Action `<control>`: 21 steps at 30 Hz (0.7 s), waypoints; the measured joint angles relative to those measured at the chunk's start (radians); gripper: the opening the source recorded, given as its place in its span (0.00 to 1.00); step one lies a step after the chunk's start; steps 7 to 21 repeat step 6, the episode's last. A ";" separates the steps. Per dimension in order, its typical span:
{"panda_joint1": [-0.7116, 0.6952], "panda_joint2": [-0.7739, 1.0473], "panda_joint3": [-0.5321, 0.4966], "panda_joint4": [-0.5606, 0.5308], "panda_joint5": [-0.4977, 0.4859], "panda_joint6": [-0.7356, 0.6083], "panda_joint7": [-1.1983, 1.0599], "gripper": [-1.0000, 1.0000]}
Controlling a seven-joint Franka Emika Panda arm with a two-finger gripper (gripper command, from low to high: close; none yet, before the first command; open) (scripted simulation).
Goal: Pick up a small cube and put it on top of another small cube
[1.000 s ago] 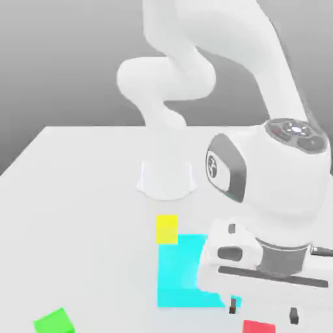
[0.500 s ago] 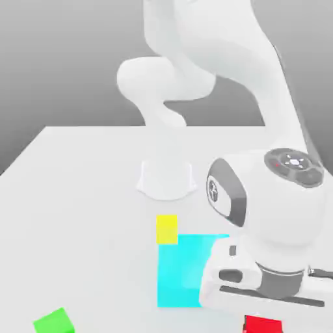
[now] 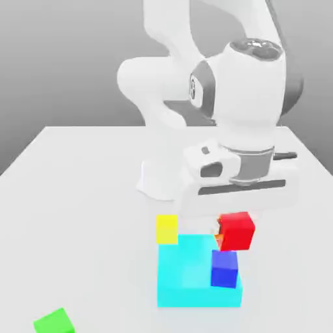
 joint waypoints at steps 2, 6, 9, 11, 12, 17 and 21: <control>-0.002 0.060 -0.003 -0.014 -0.025 0.073 0.012 0.00; -0.009 0.114 -0.001 -0.023 -0.051 0.135 0.029 1.00; -0.009 0.114 -0.001 -0.023 -0.051 0.135 0.029 1.00; -0.009 0.114 -0.001 -0.023 -0.051 0.135 0.029 1.00; -0.009 0.114 -0.001 -0.023 -0.051 0.135 0.029 1.00; -0.009 0.114 -0.001 -0.023 -0.051 0.135 0.029 1.00; -0.009 0.114 -0.001 -0.023 -0.051 0.135 0.029 1.00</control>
